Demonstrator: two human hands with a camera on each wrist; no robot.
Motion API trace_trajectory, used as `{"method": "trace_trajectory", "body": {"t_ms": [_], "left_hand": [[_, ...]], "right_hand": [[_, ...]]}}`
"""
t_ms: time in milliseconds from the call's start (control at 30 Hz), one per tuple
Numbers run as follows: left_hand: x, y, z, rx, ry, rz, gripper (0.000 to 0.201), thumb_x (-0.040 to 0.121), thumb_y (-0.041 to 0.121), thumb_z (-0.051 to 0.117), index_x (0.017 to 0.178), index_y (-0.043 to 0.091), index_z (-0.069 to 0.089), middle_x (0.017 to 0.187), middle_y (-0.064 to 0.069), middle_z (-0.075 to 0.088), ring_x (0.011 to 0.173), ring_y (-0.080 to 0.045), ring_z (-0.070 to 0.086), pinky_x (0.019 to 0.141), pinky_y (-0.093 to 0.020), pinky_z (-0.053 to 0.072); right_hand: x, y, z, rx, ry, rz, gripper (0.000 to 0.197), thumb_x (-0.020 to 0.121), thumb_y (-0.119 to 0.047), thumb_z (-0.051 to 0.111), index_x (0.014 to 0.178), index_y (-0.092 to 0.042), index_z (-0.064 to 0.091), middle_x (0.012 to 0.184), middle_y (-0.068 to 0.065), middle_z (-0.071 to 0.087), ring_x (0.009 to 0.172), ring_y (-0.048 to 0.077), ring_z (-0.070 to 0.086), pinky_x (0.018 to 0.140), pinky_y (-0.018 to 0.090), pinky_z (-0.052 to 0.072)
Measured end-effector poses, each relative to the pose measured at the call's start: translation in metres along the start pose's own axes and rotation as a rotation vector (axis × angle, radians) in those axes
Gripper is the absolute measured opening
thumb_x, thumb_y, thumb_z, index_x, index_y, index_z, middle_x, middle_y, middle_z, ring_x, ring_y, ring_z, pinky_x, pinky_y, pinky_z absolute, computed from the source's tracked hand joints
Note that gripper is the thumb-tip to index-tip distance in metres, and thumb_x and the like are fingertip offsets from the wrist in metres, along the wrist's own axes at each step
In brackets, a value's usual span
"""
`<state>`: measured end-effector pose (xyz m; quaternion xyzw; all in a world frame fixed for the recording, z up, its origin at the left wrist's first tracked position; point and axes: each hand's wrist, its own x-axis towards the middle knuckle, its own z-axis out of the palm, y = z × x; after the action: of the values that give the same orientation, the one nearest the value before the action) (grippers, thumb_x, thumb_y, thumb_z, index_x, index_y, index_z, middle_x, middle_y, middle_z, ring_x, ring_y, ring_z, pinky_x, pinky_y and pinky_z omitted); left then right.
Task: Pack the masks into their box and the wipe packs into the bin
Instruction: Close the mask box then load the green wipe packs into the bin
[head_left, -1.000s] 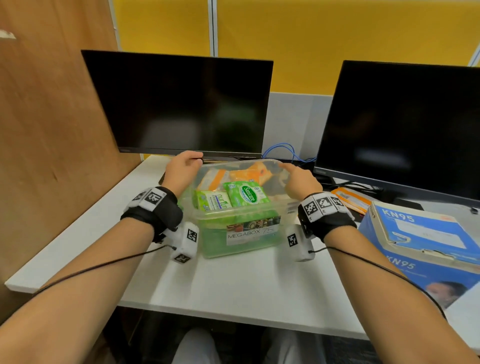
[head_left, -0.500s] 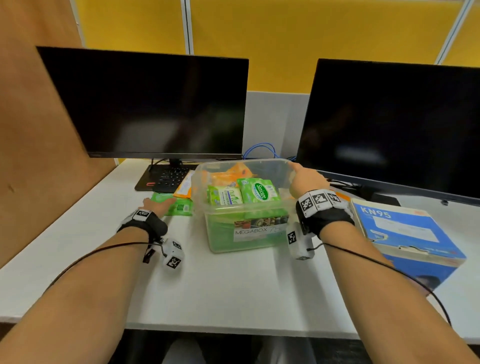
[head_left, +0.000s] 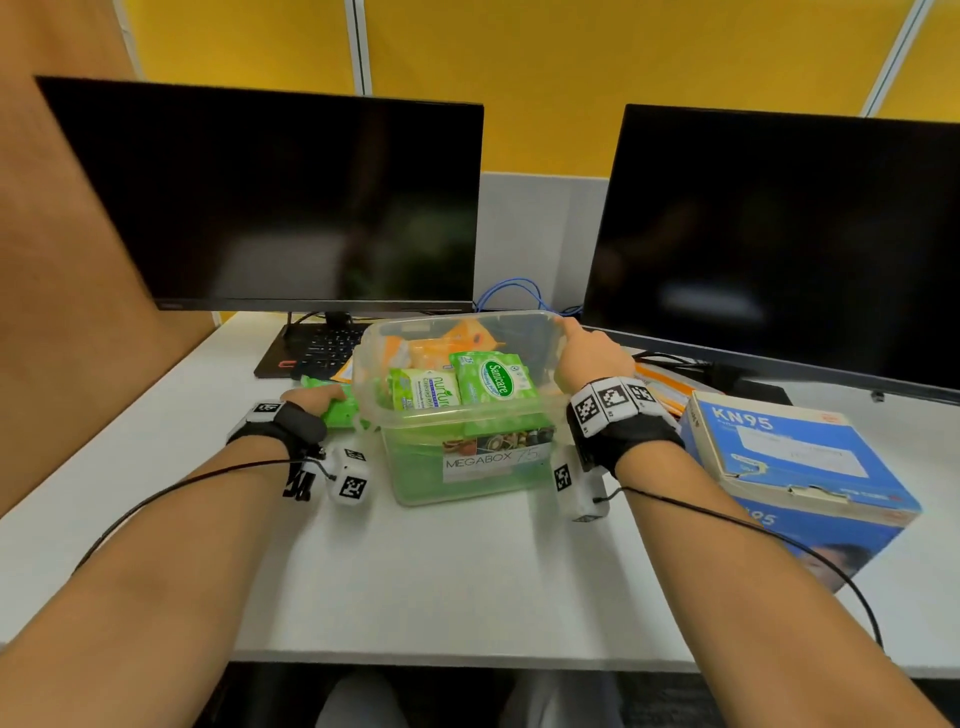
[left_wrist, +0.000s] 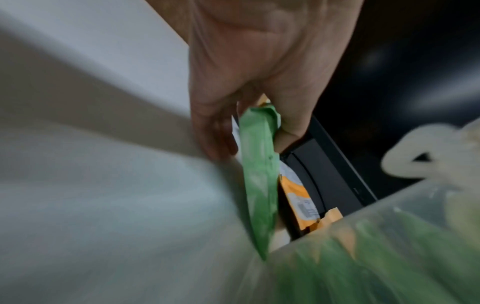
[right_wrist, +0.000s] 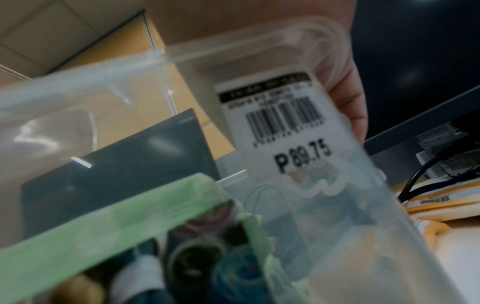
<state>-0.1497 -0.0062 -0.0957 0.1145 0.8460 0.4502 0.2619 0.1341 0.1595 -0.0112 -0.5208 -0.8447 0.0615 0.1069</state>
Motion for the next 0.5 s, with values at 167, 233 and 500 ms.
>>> {"method": "trace_trajectory", "body": {"t_ms": [167, 233, 500], "left_hand": [[-0.031, 0.019, -0.02, -0.112, 0.325, 0.188, 0.047, 0.088, 0.022, 0.06, 0.125, -0.005, 0.049, 0.125, -0.023, 0.056, 0.116, -0.04, 0.053, 0.097, -0.042, 0.044], [-0.063, 0.034, -0.029, -0.16, 0.441, 0.37, 0.034, 0.089, 0.016, 0.057, 0.117, -0.001, 0.047, 0.115, -0.022, 0.058, 0.112, -0.038, 0.054, 0.09, -0.041, 0.044], [-0.172, 0.081, -0.013, 0.348, 0.224, 1.057, 0.053, 0.09, 0.006, 0.057, 0.136, 0.028, 0.042, 0.098, 0.002, 0.058, 0.072, -0.013, 0.053, 0.066, -0.024, 0.043]], "right_hand": [[-0.003, 0.001, -0.003, 0.044, -0.019, -0.023, 0.061, 0.093, -0.012, 0.041, 0.147, -0.035, 0.024, 0.127, 0.017, 0.054, 0.111, 0.035, 0.056, 0.081, 0.043, 0.047], [-0.005, 0.0, -0.005, 0.049, -0.017, -0.023, 0.061, 0.093, -0.012, 0.04, 0.147, -0.035, 0.024, 0.127, 0.017, 0.054, 0.111, 0.036, 0.056, 0.083, 0.044, 0.048], [-0.012, -0.004, -0.009, 0.041, -0.02, 0.001, 0.058, 0.092, -0.015, 0.046, 0.145, -0.031, 0.029, 0.13, 0.017, 0.052, 0.119, 0.036, 0.049, 0.093, 0.048, 0.045]]}}
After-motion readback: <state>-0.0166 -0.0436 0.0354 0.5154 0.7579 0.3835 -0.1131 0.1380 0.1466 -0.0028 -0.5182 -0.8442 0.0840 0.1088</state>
